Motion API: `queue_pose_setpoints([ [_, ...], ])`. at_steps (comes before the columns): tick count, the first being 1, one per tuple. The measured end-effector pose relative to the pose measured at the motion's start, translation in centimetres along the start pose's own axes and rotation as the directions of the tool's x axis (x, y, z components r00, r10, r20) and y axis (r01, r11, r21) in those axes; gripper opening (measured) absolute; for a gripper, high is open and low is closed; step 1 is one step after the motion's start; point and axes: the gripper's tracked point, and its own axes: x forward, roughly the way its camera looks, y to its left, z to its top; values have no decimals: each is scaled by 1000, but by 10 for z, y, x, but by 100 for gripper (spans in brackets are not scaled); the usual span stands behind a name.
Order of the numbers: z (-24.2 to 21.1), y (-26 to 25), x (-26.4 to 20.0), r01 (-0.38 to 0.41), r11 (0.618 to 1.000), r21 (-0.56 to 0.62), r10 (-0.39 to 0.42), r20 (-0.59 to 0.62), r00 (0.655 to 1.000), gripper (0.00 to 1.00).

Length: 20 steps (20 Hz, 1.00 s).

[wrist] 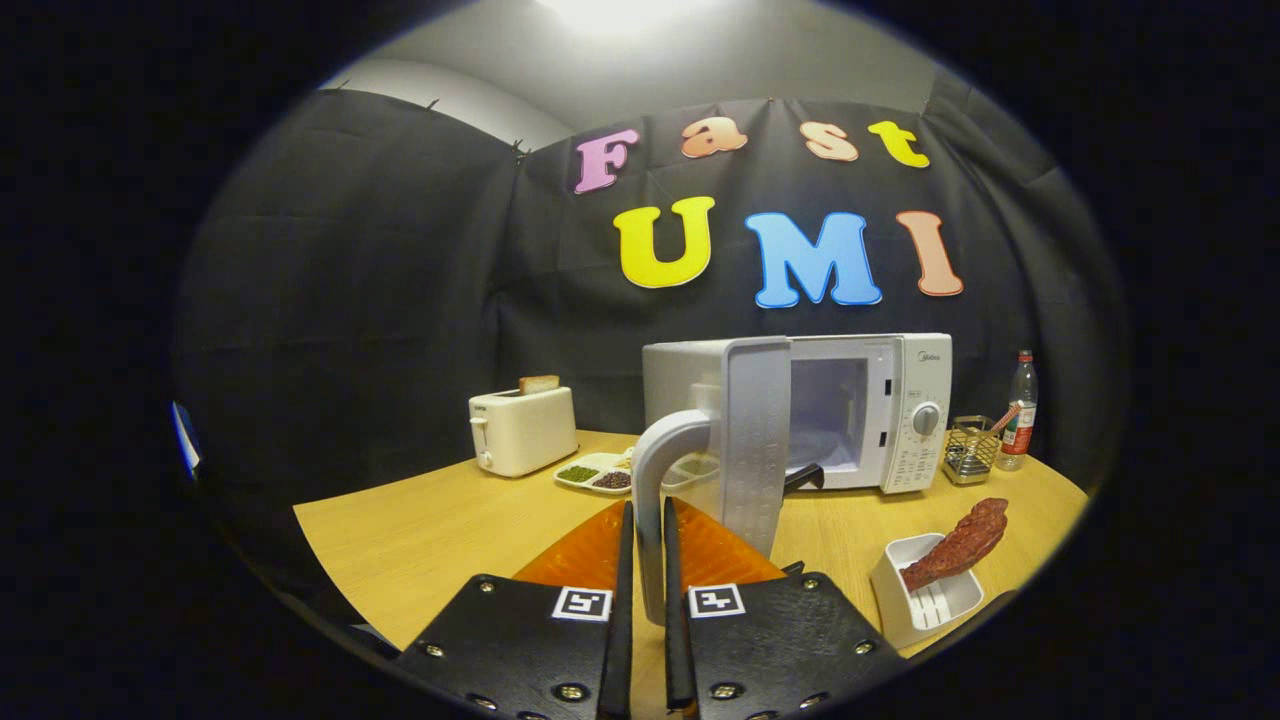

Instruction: Open the microwave, put the food inside, and close the microwave door.

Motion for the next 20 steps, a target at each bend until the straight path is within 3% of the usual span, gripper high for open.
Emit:
queue_pose_setpoints([
  [5, -13, 69, -6, -58, 997, -57, 57, -12, 998, 14],
  [11, -8, 124, -21, -189, 979, -78, 189, -11, 982, 14],
  [14, -8, 144, -39, -330, 942, -66, 328, -30, 944, 14],
  [17, 5, 121, -65, -381, 920, -90, 380, -22, 925, 12],
  [20, 11, 72, -77, -361, 921, -146, 360, -37, 932, 15],
])
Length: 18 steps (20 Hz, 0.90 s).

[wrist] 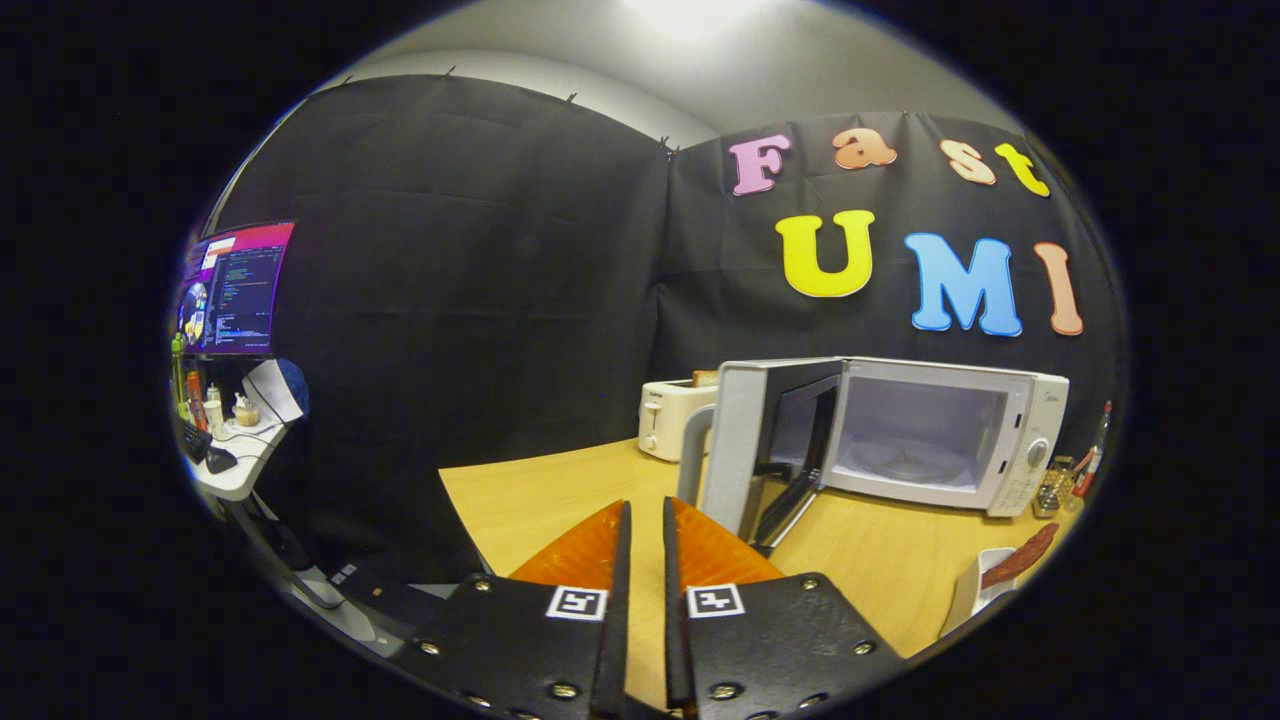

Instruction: Open the microwave, put the food inside, and close the microwave door.

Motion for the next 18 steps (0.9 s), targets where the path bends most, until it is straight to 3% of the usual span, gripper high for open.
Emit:
queue_pose_setpoints([
  [1, 0, -19, -7, 31, 999, -11, -31, 8, 999, 40],
  [2, 0, -36, -18, 65, 998, -26, -65, 18, 998, 49],
  [5, -2, -75, -36, 135, 988, -81, -132, 35, 991, 99],
  [11, -15, -150, -74, 290, 956, -32, -289, 42, 956, 97],
  [18, -51, -267, -116, 477, 866, 149, -476, -40, 878, 97],
])
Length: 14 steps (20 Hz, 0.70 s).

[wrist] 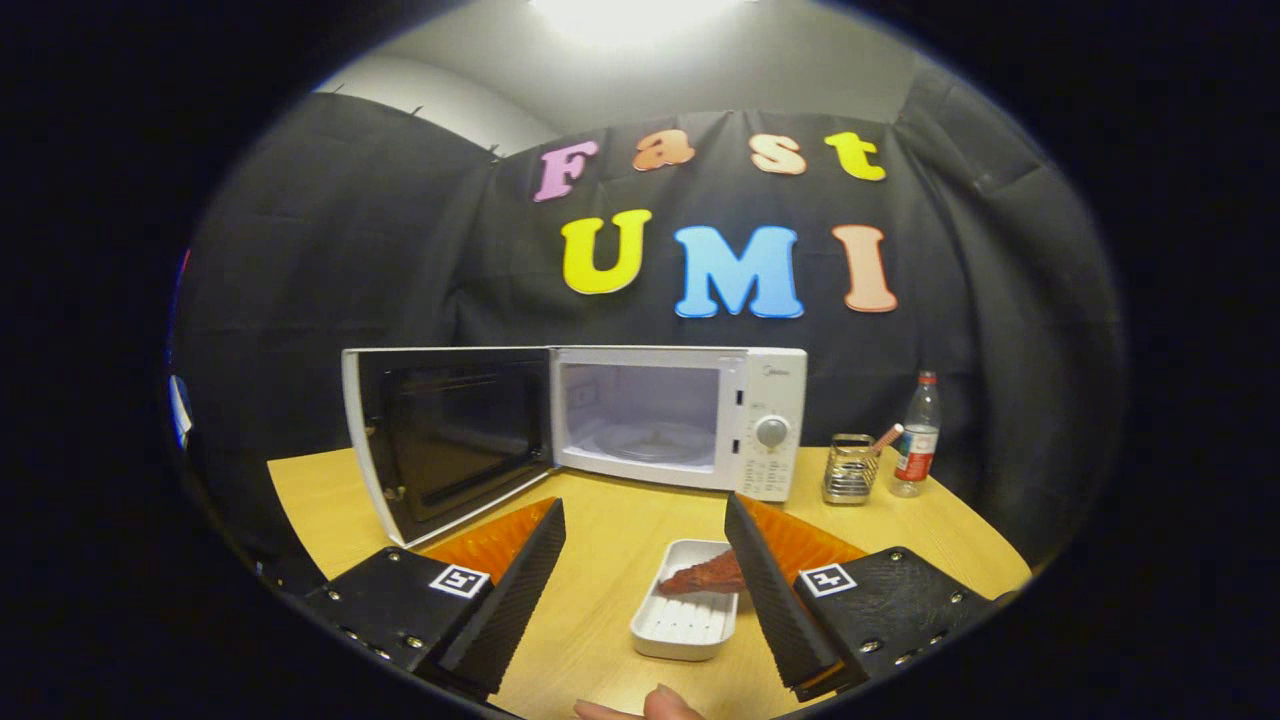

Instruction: Open the microwave, put the food inside, and close the microwave door.

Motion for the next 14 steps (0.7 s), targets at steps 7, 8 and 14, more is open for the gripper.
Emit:
queue_pose_setpoints([
  [7, -43, -72, 41, 75, 934, 351, -37, -113, 993, 97],
  [8, -47, -75, 47, 70, 915, 398, -24, -118, 993, 96],
  [14, -58, -68, 79, 19, 830, 558, 56, -117, 992, 95],
])
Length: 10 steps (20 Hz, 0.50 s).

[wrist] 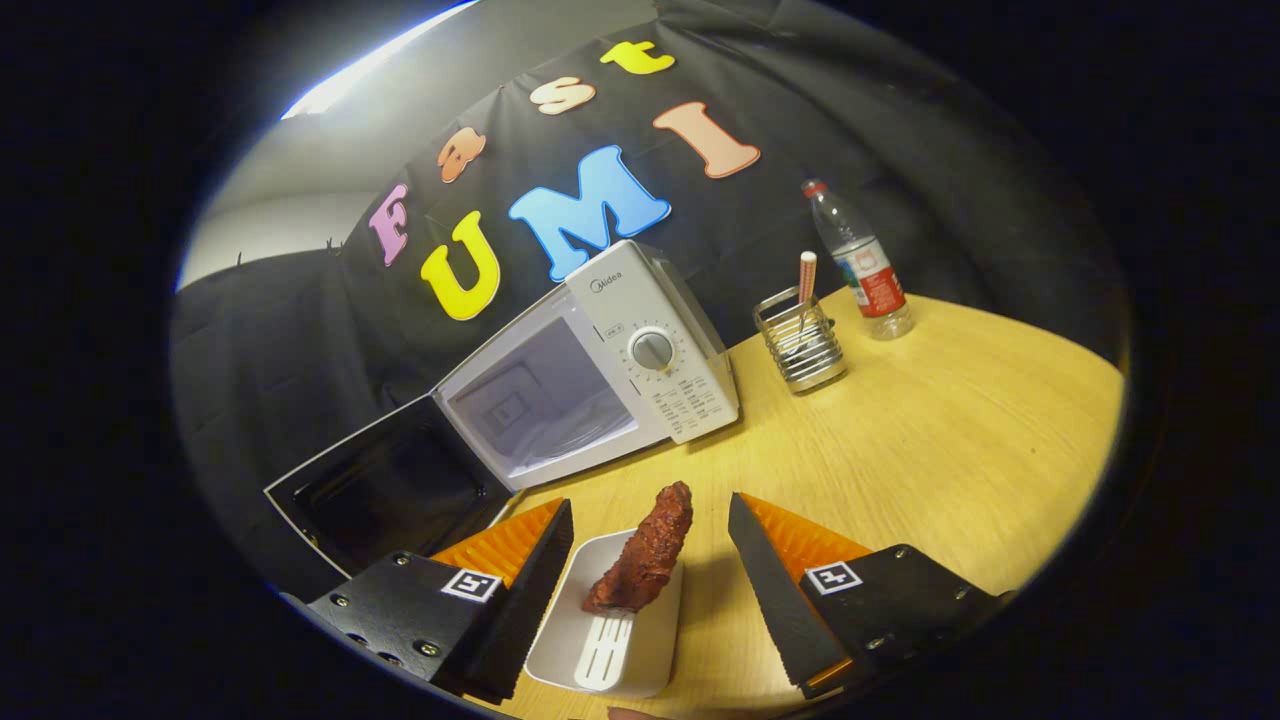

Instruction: Open the microwave, put the food inside, and close the microwave door.

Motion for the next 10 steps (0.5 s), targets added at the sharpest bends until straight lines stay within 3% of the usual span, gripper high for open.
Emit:
queue_pose_setpoints([
  [1, -3, 0, 6, -7, 1000, 13, 7, -11, 1000, 94],
  [4, -12, -2, 17, -13, 999, 33, 14, -30, 999, 71],
  [6, -11, -10, 21, 14, 999, 45, -13, -25, 1000, 48],
  [7, -11, -10, 25, 3, 999, 53, -2, -27, 1000, 27],
  [10, -1, 1, 22, -39, 985, 166, 43, -19, 999, 18],
])
